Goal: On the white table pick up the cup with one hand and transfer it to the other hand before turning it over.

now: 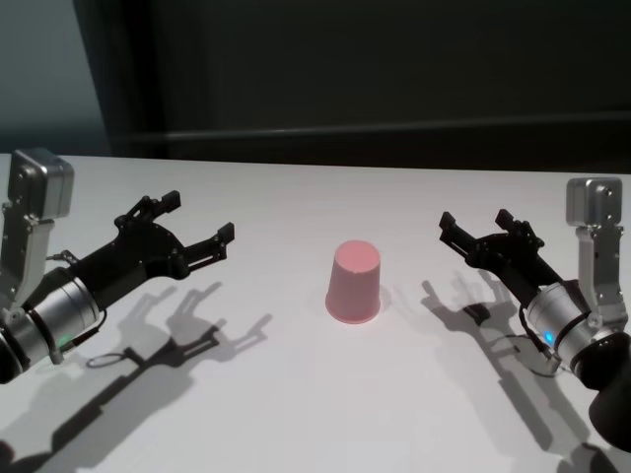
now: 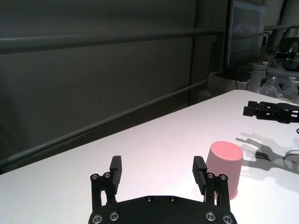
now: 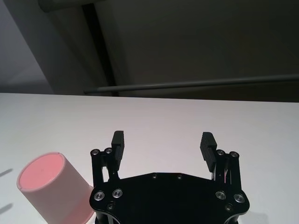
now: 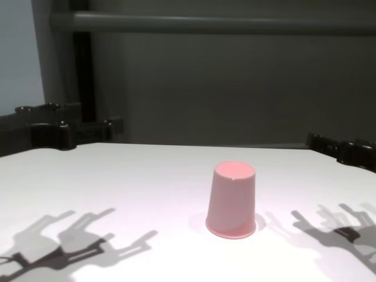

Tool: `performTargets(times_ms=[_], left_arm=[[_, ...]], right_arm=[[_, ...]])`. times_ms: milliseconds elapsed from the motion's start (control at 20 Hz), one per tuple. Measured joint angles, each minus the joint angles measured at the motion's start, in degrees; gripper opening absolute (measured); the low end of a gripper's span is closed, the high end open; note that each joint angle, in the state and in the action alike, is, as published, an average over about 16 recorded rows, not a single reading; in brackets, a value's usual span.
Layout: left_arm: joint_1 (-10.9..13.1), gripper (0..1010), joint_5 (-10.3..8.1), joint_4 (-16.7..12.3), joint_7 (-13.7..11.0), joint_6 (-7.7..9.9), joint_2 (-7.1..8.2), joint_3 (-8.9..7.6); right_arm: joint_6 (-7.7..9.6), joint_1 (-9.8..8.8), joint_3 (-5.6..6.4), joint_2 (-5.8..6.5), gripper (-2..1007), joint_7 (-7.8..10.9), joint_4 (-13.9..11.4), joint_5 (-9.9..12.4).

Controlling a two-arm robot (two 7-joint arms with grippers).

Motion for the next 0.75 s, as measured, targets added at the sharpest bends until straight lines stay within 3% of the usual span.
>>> performTargets(times_ms=[750], left_arm=[[0.0, 1001, 0.00, 0.0, 0.0, 0.00, 0.00, 0.00]], right_arm=[[0.00, 0.04, -0.05, 0.00, 1002, 0.00, 0.0, 0.0]])
